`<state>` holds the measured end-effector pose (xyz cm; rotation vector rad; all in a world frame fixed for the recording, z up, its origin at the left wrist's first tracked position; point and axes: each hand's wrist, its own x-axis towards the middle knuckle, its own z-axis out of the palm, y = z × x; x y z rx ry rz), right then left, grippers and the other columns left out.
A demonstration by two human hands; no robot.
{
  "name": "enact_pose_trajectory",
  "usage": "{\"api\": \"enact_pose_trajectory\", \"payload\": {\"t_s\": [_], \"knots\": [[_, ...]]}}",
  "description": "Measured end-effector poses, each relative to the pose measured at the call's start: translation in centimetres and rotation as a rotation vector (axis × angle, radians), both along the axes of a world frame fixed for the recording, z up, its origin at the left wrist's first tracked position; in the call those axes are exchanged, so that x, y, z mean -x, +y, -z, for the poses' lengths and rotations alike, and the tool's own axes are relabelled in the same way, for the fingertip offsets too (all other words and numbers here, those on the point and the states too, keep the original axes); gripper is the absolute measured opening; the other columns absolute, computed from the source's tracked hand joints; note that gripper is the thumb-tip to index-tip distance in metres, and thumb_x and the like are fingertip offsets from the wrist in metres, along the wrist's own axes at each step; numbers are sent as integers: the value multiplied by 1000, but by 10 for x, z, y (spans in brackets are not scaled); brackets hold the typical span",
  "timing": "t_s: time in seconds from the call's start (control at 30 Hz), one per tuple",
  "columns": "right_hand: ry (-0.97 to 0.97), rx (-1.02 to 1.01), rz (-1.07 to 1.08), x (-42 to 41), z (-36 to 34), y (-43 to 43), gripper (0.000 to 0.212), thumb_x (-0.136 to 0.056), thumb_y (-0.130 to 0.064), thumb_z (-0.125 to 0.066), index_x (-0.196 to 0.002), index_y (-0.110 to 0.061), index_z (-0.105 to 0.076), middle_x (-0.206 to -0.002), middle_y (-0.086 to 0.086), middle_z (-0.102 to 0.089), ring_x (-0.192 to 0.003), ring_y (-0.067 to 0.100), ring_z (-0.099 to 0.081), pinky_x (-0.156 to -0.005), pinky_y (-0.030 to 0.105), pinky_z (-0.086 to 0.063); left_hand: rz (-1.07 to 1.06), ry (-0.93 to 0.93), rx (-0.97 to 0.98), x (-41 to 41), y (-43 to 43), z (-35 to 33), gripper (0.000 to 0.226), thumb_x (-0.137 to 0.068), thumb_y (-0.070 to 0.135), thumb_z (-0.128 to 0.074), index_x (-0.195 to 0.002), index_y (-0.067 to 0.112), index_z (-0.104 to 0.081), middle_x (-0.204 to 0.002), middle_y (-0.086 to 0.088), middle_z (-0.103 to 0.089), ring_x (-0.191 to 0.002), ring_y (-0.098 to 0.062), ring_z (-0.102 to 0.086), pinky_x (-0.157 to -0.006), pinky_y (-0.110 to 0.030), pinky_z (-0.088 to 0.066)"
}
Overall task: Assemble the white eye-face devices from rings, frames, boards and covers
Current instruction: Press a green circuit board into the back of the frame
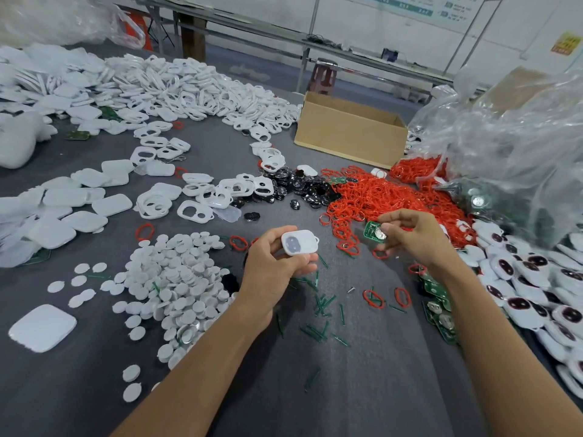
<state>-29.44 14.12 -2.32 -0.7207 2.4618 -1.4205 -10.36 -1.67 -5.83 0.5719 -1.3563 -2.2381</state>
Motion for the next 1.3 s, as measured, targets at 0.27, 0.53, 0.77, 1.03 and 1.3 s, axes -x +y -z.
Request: {"api": "enact_pose_trajectory", "payload": {"t_s": [0.27,0.53,0.77,1.03,1.3], "knots": [[-26,134,-267,-40,-20,-13,17,-87,7,-61,-102,3,-67,-68,2,-64,-56,11,-65,-51,17,-49,23,-2,41,1,0,1,43,-80,-19,-63,-117,3,-57,-112,-20,-66,-77,-23,-71,-69,-27,-61],[-28,167,-349,-83,-9,-58,13,-84,7,-65,-94,0,-67,-67,2,-65,-51,18,-56,-48,21,-46,54,21,64,1,1,1,47,-76,-15,-70,-118,-1,-57,-104,-19,-68,-78,-20,-68,-69,-28,-61],[32,97,-290,-84,0,-63,13,-85,1,-67,-92,-9,-71,-67,-2,-66,-54,19,-57,-51,26,-45,56,27,90,2,0,4,38,-78,-15,-68,-110,5,-61,-93,-12,-70,-76,-15,-70,-68,-27,-60],[216,2,-235,-87,0,-62,8,-84,-8,-71,-90,-12,-73,-85,4,-69,-59,35,-62,-58,45,-52,32,9,31,3,0,2,44,-75,-16,-70,-115,0,-59,-103,-21,-67,-77,-22,-67,-67,-26,-60],[301,-66,-282,-85,-4,-58,13,-76,-6,-78,-88,-11,-73,-84,2,-66,-52,7,-52,-56,18,-43,46,24,-2,1,0,0,44,-77,-18,-66,-116,0,-58,-106,-23,-67,-79,-27,-66,-70,-28,-61]]}}
